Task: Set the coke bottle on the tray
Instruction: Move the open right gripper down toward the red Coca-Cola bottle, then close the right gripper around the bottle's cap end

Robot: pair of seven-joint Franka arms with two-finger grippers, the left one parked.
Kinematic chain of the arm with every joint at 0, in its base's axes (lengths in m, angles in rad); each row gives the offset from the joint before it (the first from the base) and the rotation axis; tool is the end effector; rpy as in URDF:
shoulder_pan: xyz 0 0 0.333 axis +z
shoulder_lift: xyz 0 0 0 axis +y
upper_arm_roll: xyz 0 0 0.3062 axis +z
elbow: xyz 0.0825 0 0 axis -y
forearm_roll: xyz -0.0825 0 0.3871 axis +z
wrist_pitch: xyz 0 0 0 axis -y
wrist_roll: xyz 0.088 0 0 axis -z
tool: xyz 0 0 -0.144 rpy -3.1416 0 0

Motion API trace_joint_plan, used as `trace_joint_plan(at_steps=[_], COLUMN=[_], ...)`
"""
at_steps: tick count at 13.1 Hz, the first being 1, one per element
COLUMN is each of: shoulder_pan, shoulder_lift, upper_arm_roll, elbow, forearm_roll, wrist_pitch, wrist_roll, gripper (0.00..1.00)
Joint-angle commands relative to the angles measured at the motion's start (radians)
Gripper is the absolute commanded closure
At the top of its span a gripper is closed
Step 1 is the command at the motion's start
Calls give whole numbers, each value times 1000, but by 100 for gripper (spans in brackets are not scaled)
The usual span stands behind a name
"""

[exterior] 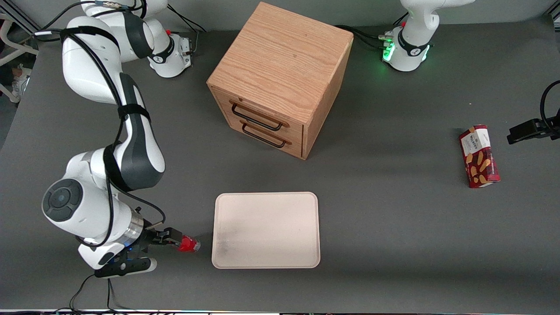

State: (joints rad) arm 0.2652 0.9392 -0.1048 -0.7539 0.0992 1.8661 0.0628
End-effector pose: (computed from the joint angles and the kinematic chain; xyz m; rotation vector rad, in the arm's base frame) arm 0.7824 0.1746 0.3568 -3.0877 -0.1968 -0.2681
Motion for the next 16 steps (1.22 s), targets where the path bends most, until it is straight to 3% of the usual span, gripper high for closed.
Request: trace_joint_plan(at_steps=[1, 15, 16], shoulder_pan=[-3, -3, -1], shoulder_lift=[29, 75, 75], upper_arm_roll=[1, -3, -4], elbow=[8, -41, -41], forearm_roll=[23, 16, 13], wrist_pitch=[12, 36, 36], wrist_roll=[-12, -34, -34], gripper=[0, 0, 9])
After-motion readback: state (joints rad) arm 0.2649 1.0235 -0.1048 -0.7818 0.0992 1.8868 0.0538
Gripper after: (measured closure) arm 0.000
